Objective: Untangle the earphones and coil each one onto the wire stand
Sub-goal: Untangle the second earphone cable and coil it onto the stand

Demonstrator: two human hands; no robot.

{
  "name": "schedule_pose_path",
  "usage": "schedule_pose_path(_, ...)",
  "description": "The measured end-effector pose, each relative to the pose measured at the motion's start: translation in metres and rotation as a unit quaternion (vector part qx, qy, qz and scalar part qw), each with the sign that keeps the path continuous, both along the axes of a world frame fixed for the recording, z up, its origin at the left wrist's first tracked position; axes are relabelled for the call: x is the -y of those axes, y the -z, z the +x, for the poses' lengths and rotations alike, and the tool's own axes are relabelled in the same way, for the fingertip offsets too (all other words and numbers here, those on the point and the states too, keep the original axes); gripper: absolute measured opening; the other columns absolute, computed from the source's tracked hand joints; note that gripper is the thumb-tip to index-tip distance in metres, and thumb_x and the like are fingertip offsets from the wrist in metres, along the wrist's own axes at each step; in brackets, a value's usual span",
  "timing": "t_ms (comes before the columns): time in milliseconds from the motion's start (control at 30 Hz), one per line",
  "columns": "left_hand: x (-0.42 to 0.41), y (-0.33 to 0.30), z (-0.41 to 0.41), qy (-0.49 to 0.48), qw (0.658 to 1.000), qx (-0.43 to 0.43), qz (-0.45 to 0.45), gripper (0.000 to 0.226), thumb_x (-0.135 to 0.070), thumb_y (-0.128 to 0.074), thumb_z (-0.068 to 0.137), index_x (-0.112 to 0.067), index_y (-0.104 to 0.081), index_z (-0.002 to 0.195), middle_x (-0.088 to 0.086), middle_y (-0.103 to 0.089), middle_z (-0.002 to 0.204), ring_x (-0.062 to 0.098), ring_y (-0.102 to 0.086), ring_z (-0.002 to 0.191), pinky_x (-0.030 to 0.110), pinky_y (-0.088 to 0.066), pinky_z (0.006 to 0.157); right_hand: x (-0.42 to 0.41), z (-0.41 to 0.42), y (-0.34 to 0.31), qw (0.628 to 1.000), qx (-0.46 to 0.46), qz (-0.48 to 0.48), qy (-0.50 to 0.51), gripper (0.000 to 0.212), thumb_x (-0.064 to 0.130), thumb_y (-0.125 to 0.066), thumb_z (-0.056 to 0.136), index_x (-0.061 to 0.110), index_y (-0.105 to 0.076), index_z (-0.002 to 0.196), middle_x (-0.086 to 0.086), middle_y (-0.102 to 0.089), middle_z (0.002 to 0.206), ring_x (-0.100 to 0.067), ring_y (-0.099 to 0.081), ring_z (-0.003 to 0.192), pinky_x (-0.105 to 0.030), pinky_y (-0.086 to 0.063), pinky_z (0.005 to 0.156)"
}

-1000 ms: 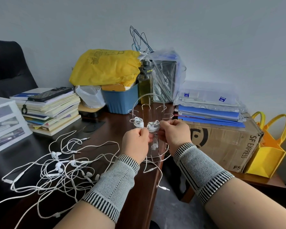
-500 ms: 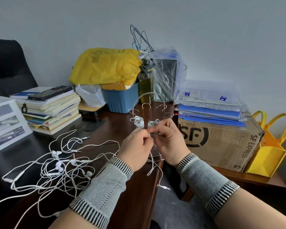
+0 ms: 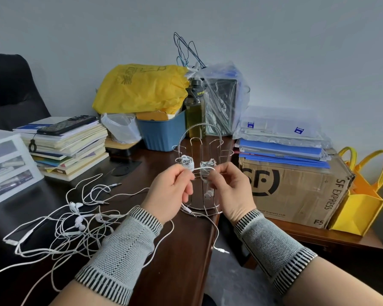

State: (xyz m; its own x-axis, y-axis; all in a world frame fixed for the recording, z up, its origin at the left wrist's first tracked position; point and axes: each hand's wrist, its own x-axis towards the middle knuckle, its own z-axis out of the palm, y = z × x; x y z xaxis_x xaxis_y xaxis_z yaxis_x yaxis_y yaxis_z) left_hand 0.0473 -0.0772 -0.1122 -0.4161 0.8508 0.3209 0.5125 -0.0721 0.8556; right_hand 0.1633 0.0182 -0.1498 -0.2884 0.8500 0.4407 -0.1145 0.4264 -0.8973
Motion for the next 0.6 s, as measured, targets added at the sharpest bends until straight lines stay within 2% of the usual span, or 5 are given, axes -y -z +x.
schedule_pose_path(100, -0.01, -0.003, 0.013, -0.014, 0.998, 0.04, 0.044, 0.024, -0.02, -0.049, 0.099, -0.015, -0.063, 0.081, -0.005, -0.059, 0.058, 0.008, -0.049, 0.049, 0.023, -0.044, 0.053, -0.003, -0.002, 0.002, 0.999, -0.011, -0.012, 0.03, 0.02, 0.02, -0.064, 0.085, 0.024, -0.059, 0.066, -0.009, -0.059, 0.082, -0.013, -0.055, 0.072, -0.032, -0.049, 0.068)
schedule_pose_path(267, -0.032, -0.005, 0.025, -0.101, 0.992, 0.069, 0.026, 0.034, -0.029, -0.049, 0.099, -0.016, -0.065, 0.072, -0.005, -0.061, 0.051, 0.003, -0.05, 0.042, 0.022, -0.046, 0.051, -0.01, 0.003, -0.003, 0.992, -0.058, -0.113, 0.015, 0.016, 0.035, -0.064, 0.076, 0.024, -0.063, 0.063, -0.004, -0.058, 0.067, -0.021, -0.052, 0.064, -0.037, -0.046, 0.063)
schedule_pose_path(400, -0.039, -0.003, 0.03, -0.138, 0.99, 0.01, -0.024, 0.047, -0.041, -0.043, 0.1, -0.021, -0.065, 0.063, -0.004, -0.067, 0.053, 0.007, -0.061, 0.052, 0.026, -0.053, 0.064, -0.015, 0.001, -0.009, 0.987, -0.068, -0.141, 0.035, 0.024, 0.024, -0.063, 0.087, 0.019, -0.065, 0.064, -0.012, -0.065, 0.074, -0.021, -0.057, 0.07, -0.046, -0.052, 0.077)
schedule_pose_path(500, -0.041, -0.002, 0.031, -0.141, 0.988, 0.007, -0.058, 0.052, -0.043, -0.039, 0.1, -0.019, -0.066, 0.063, -0.004, -0.068, 0.053, 0.01, -0.064, 0.056, 0.027, -0.055, 0.069, -0.016, 0.0, -0.012, 0.984, -0.067, -0.159, 0.055, 0.025, 0.025, -0.063, 0.089, 0.018, -0.063, 0.065, -0.011, -0.062, 0.07, -0.022, -0.053, 0.065, -0.042, -0.048, 0.066)
schedule_pose_path(600, -0.044, 0.0, 0.029, -0.14, 0.987, 0.051, -0.055, 0.055, -0.039, -0.038, 0.101, -0.017, -0.066, 0.06, -0.002, -0.067, 0.05, 0.014, -0.061, 0.055, 0.03, -0.055, 0.072, -0.018, -0.002, -0.015, 0.982, -0.054, -0.167, 0.074, 0.026, 0.025, -0.064, 0.087, 0.014, -0.062, 0.064, -0.006, -0.06, 0.064, -0.02, -0.051, 0.061, -0.04, -0.046, 0.063)
